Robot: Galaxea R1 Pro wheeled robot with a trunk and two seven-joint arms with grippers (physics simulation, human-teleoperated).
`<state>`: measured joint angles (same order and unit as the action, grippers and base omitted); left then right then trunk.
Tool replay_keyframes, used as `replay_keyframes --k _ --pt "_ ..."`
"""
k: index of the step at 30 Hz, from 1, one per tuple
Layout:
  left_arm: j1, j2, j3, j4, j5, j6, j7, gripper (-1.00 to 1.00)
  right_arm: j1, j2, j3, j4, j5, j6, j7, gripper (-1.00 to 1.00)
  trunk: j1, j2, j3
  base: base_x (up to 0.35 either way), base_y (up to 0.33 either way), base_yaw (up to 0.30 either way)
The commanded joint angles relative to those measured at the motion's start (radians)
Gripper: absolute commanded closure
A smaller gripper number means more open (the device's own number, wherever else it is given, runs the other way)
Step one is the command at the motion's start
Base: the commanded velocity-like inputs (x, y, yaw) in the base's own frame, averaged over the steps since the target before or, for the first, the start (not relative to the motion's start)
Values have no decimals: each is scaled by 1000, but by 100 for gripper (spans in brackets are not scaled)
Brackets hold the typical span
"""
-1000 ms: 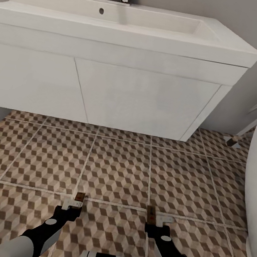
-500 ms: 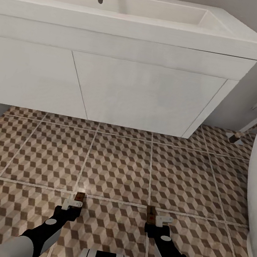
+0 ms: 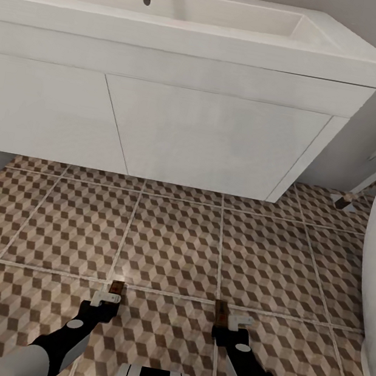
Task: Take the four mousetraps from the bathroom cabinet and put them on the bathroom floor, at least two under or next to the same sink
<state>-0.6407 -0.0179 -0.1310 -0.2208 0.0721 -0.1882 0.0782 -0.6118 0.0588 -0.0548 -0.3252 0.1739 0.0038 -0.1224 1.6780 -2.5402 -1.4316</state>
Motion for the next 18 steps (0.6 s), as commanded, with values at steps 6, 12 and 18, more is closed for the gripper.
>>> replay_keyframes --k 6,12,18 --pt "-3 -6 -11 -49 3 15 -13 100 -40 10 -6 -11 3 3 0 100 0 0 -1 0 0 0" --pt "-49 -1 -11 -73 4 64 -28 100 -97 21 -7 -4 1 3 0 100 0 0 -1 0 0 0" --pt "-95 -2 -11 -74 6 83 -31 100 -124 22 -7 -3 1 1 0 100 0 0 -1 0 0 0"
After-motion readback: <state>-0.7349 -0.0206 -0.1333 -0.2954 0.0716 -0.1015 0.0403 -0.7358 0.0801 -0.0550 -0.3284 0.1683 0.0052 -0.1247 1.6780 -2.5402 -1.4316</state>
